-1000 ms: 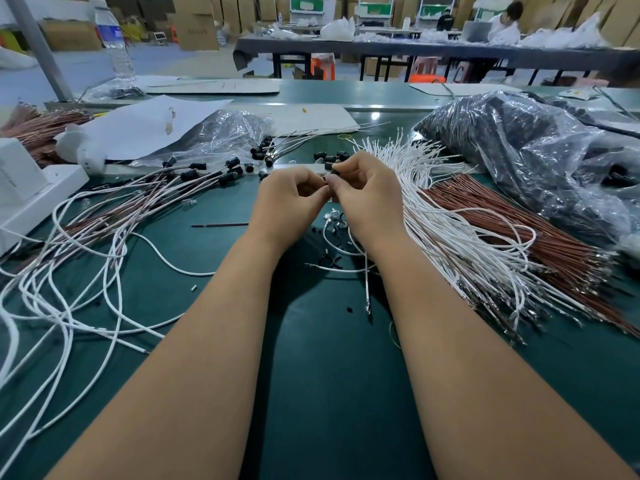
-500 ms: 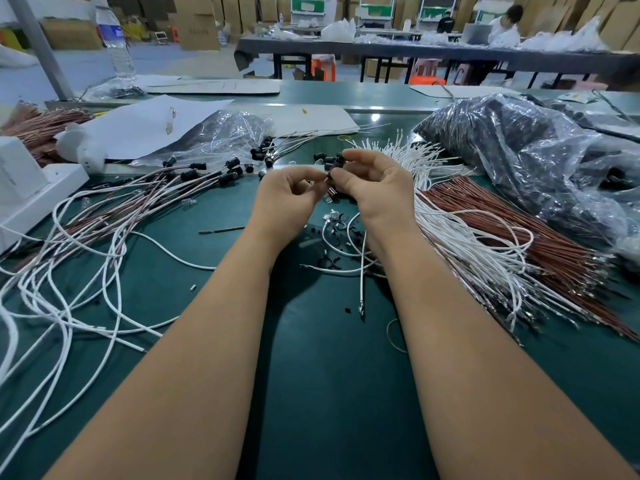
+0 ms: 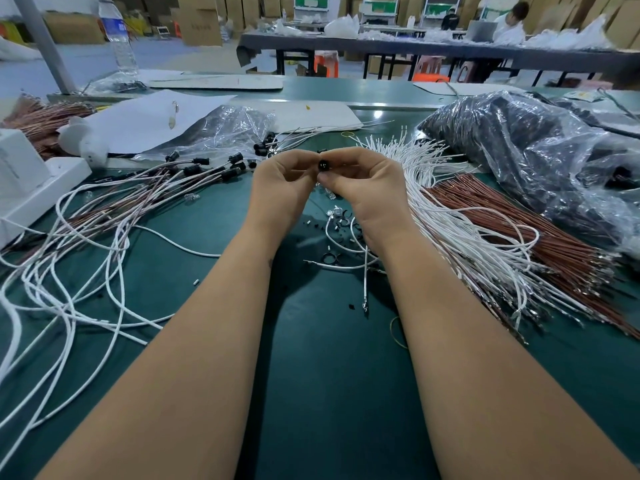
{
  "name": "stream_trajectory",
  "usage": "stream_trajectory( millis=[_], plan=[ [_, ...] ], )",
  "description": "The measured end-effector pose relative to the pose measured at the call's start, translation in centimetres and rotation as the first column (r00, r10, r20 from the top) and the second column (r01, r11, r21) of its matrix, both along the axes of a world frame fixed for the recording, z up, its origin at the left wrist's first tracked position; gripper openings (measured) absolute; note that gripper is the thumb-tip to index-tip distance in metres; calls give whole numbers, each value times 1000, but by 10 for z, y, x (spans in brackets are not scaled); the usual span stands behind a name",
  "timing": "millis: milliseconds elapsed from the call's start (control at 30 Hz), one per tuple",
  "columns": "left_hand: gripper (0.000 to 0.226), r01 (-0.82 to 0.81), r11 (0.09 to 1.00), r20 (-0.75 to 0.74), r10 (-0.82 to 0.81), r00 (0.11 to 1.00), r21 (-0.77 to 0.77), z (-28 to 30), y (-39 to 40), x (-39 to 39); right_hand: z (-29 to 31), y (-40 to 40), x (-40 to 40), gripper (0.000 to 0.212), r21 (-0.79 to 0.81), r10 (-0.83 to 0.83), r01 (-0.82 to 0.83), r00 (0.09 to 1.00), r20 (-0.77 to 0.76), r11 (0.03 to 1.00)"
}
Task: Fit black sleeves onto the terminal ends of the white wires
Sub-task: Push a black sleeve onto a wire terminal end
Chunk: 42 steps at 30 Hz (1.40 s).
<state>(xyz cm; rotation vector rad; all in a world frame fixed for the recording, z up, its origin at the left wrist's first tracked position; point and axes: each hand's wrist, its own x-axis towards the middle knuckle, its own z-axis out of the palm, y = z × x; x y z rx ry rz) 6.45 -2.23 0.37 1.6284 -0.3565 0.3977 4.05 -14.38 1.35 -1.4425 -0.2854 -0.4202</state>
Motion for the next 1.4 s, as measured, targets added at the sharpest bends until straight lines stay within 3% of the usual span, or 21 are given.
stream_trajectory(
  millis=[267,433,500,633,800,1133,1400],
  plan=[
    [23,14,1000,6,-14,1000,-5,1,0,-2,3,1,-2,22,-20,-19,19,1000,13,1000],
    [6,-26,995,8,25,1000,92,0,0,-3,1,-3,0,14,-141,-197,195,980,-2,971],
    [3,-55,991,-2,55,998,121,0,1,-3,0,-5,1,12,-118,-235,227,971,-52,967],
    [3,-63,988,-12,65,998,141,0,1,-3,-2,-6,2,14,-1,-162,165,973,-166,986],
    [4,3,984,-60,8,998,176,1,-1,-7,-3,-7,3,15,104,-103,127,974,-204,987],
    [12,-8,982,-55,19,998,190,2,0,-6,-2,-7,3,14,83,-86,110,965,-246,991],
    [11,-4,990,-127,22,992,141,-1,3,-4,-9,-5,5,15,-50,-122,112,950,-288,992]
  ],
)
